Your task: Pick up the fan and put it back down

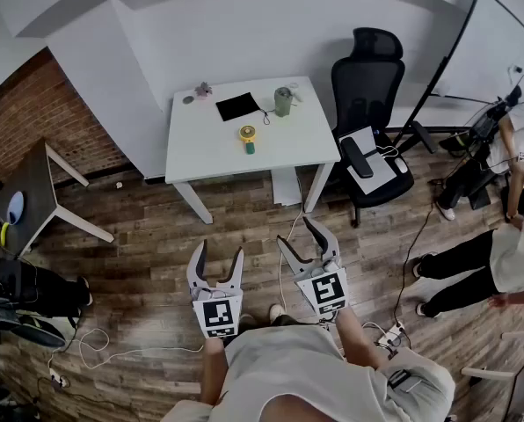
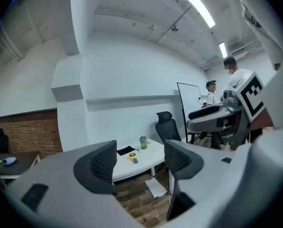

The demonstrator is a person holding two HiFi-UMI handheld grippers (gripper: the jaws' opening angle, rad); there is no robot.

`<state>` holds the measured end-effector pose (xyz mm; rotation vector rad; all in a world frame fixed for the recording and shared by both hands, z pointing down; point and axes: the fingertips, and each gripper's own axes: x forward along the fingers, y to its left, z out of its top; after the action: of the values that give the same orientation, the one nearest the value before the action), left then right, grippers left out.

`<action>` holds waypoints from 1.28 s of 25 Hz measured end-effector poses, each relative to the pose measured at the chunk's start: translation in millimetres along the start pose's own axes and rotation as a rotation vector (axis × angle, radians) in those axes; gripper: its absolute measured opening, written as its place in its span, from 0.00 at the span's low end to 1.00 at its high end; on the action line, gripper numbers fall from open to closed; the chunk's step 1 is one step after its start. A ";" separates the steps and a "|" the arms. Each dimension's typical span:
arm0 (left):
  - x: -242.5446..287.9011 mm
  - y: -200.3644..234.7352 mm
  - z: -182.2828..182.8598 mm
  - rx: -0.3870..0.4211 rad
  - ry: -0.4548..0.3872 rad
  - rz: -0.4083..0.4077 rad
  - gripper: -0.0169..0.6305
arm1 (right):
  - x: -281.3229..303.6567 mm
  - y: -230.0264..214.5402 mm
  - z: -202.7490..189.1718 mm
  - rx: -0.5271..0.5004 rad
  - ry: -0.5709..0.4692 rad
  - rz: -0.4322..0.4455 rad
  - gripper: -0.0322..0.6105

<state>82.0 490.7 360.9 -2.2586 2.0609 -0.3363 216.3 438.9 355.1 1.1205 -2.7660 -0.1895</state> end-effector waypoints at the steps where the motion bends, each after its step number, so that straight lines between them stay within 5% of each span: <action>1: 3.8 -0.7 0.6 0.002 0.002 -0.001 0.50 | 2.3 -3.9 -0.5 0.005 -0.003 -0.002 0.46; 14: 53.9 28.7 0.0 0.004 -0.015 -0.005 0.50 | 54.6 -21.1 -5.7 0.011 -0.001 -0.014 0.52; 32: 159.9 122.5 -1.3 -0.007 -0.073 -0.098 0.50 | 179.4 -41.4 5.1 -0.004 0.035 -0.118 0.52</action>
<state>-25.1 320.2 357.0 -2.3442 1.9239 -0.2488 116.2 284.3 359.4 1.2749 -2.6695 -0.1878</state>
